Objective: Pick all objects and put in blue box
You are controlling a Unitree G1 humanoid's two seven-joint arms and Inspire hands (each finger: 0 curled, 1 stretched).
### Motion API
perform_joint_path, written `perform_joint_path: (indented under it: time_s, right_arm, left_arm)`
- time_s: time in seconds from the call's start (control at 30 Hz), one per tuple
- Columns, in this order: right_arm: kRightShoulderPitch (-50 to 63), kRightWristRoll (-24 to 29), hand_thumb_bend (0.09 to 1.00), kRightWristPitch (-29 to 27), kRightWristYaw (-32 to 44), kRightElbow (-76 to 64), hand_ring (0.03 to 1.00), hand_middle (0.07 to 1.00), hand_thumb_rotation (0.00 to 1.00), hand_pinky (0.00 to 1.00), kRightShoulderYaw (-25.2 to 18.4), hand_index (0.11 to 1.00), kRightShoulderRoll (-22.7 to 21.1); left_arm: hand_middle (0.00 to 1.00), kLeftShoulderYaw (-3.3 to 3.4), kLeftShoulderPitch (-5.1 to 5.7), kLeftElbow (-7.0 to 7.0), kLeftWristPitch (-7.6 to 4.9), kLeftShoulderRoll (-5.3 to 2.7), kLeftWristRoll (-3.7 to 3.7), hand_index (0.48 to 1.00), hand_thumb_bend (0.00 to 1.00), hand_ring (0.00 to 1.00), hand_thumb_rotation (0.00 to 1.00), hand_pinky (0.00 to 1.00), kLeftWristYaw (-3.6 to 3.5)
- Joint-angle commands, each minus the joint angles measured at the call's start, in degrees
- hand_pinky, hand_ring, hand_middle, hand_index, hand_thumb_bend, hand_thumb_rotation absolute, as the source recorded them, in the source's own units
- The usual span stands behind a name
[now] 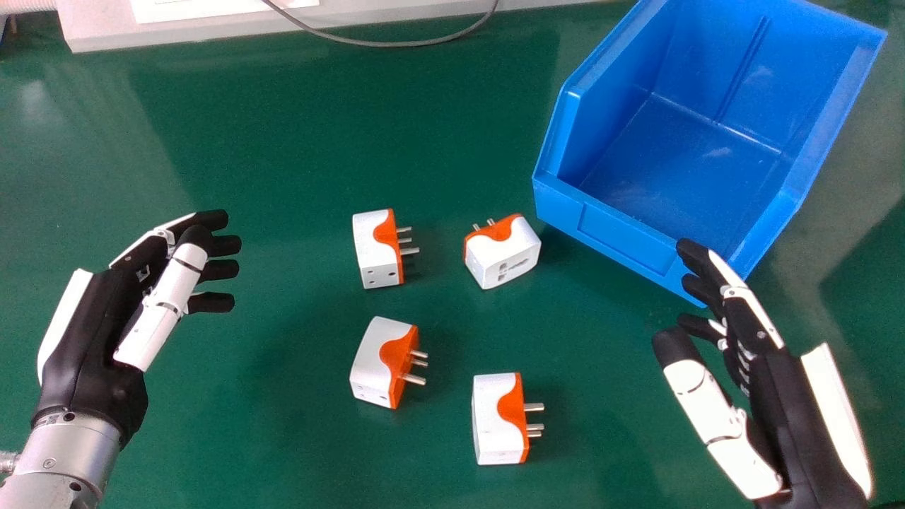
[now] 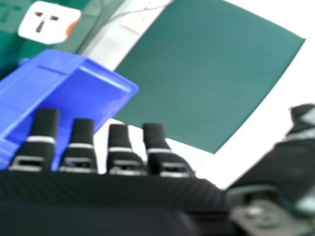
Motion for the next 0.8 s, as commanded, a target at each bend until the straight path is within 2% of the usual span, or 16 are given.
perform_joint_path:
  time_s: [0.0, 0.1, 0.33, 0.47, 0.63, 0.77]
  right_arm:
    - [0.07, 0.74, 0.284, -0.56, -0.04, -0.71, 0.902, 0.920, 0.82, 0.81, -0.13, 0.886, -0.28]
    - [0.10, 0.74, 0.280, -0.37, 0.07, -0.99, 0.901, 0.920, 0.82, 0.81, -0.06, 0.885, -0.30]
    - [0.36, 0.36, 0.276, -0.13, 0.12, -1.61, 0.897, 0.915, 0.82, 0.81, 0.22, 0.878, -0.24]
    - [0.47, -0.01, 0.276, -0.26, 0.08, -1.70, 0.897, 0.914, 0.82, 0.81, 0.37, 0.877, -0.38]
    - [0.48, -0.29, 0.285, -0.30, 0.15, -1.74, 0.894, 0.913, 0.82, 0.81, 0.42, 0.876, -0.72]
    - [0.83, -0.50, 0.288, -0.06, 0.43, -2.50, 0.891, 0.912, 0.82, 0.81, 0.80, 0.876, -0.92]
  left_arm:
    - [0.76, -0.05, -0.22, -1.48, 0.12, 0.69, 0.41, 0.777, 0.40, 0.74, 0.74, 0.65, 0.35]
    - [0.76, -0.01, -0.19, -1.82, 0.47, 0.75, 0.45, 0.777, 0.40, 0.74, 0.74, 0.65, 0.36]
    - [0.76, 0.17, -0.45, -1.02, 0.22, 0.86, 0.56, 0.780, 0.40, 0.75, 0.74, 0.65, 0.05]
    - [0.76, 0.09, -0.27, -1.63, 0.58, 0.80, 0.56, 0.781, 0.40, 0.75, 0.74, 0.65, 0.09]
    - [0.76, 0.13, -0.29, -1.63, 0.66, 0.86, 0.50, 0.781, 0.40, 0.75, 0.75, 0.65, 0.01]
    - [0.76, 0.20, -0.03, -2.54, 1.22, 0.92, 0.43, 0.782, 0.40, 0.75, 0.75, 0.65, -0.01]
